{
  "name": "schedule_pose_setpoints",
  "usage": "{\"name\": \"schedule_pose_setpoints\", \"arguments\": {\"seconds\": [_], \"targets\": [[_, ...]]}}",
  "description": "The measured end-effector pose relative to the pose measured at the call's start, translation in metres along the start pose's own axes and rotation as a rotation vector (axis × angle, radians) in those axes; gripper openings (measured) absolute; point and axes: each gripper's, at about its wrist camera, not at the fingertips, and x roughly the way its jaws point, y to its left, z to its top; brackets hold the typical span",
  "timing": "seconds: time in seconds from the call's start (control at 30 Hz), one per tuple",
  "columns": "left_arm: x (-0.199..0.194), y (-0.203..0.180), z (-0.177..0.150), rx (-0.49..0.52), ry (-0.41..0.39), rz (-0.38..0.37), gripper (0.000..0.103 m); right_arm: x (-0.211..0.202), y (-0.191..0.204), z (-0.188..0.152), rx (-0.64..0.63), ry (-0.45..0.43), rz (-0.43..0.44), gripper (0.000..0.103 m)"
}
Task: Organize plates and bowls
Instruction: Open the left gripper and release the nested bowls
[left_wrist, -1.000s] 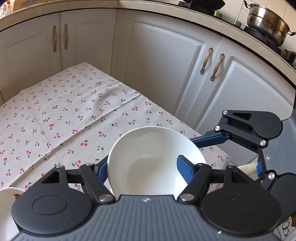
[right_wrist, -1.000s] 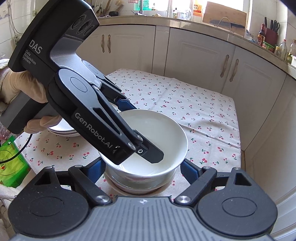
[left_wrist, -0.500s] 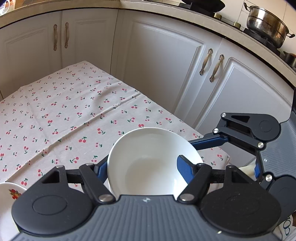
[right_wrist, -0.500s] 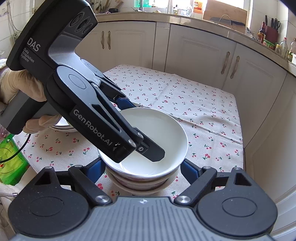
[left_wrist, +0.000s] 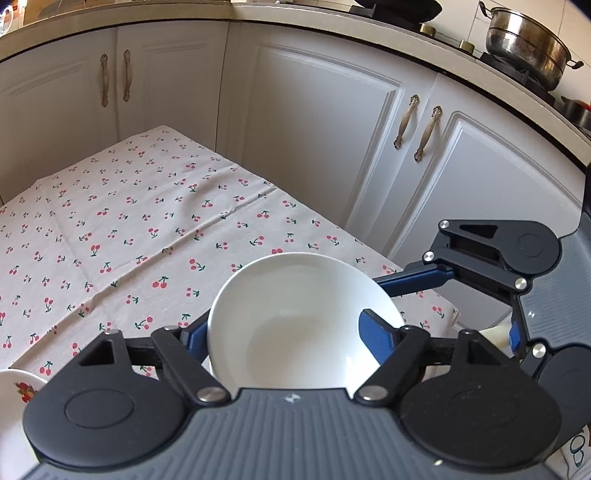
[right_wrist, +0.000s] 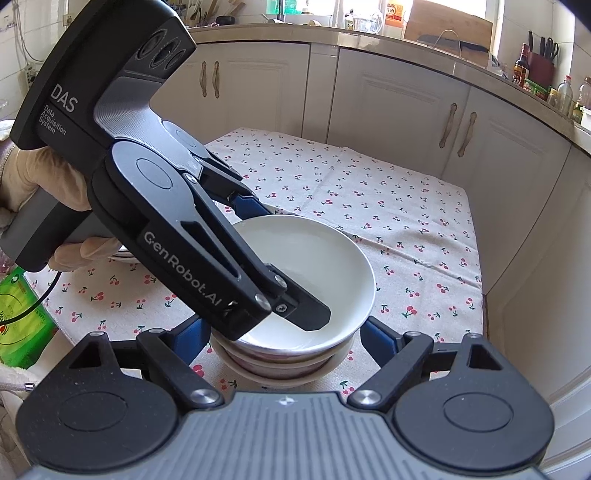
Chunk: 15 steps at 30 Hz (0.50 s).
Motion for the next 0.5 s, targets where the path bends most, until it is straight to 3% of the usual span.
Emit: {"name": "schedule_pose_setpoints", "arguments": {"seconds": [0.1, 0.2, 0.5], "targets": [[0.0, 0.001, 0.0, 0.0, 0.0, 0.004, 0.086, 0.003, 0.0, 0.0, 0.0, 0.008, 0.004, 0.092], [-0.004, 0.001, 0.0, 0.009, -0.017, 0.005, 0.087, -0.003, 0.002, 0.0, -0.017, -0.03, -0.011, 0.103], [-0.017, -0.002, -0.001, 0.008, -0.057, 0.003, 0.091, -0.008, 0.003, -0.003, -0.006, -0.04, 0.008, 0.103]]}}
